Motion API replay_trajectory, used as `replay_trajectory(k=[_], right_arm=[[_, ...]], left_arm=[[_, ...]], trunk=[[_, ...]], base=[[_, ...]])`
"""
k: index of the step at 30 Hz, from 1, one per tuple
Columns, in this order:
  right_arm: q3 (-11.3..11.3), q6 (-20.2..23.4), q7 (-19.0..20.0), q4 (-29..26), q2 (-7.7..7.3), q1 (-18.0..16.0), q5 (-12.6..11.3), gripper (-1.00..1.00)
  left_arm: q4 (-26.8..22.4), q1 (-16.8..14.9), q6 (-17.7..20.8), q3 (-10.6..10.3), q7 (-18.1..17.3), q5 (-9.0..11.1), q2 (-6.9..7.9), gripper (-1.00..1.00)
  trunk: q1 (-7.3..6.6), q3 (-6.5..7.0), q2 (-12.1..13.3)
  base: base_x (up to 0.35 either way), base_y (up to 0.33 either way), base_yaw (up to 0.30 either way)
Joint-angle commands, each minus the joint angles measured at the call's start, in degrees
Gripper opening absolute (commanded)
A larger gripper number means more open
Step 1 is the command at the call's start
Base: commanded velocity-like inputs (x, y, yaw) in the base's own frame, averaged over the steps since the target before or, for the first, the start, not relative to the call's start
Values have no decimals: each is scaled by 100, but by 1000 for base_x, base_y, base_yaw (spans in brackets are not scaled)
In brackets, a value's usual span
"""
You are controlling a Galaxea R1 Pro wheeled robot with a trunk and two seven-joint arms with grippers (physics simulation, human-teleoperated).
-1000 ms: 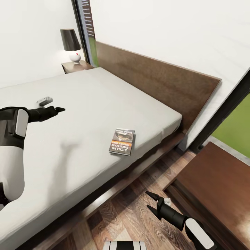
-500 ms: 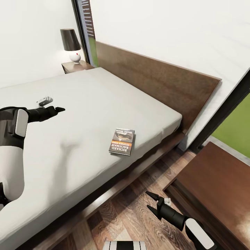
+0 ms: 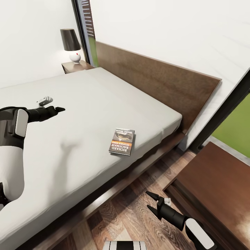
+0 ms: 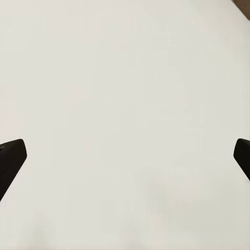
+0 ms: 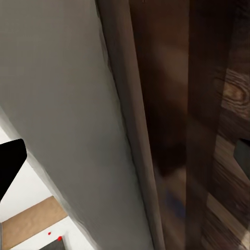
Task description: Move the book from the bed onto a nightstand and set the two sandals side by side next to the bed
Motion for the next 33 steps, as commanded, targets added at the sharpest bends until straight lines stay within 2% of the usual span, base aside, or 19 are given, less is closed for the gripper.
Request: replay_trajectory(k=[1,12,22,28,33], right_arm=[[16,8,11,3,-6,-4,-27,100],[-32,22,3,3,-18,-4,-27,100],[-58,12,-17,-108,-57,-8,-27,100],[-63,22,-75,-512,-64,-23,-27,100],[-65,24,-165,-732,-66,-60,-27,100]], left_arm=[[-2,-4,27,14,-56,-28,-1,100],[1,-4,35,14,-340,-39,6,100],[25,-4,37,27,-399,-40,13,100],[52,-4,73,132,-417,-21,58,100],[111,-4,208,286,-506,71,80,100]], trunk=[[-1,-4,-2],[-1,-4,-2],[-1,-4,-2],[-1,-4,-2],[-1,-4,-2]], base=[[0,0,0],[0,0,0],[0,0,0],[0,0,0],[0,0,0]])
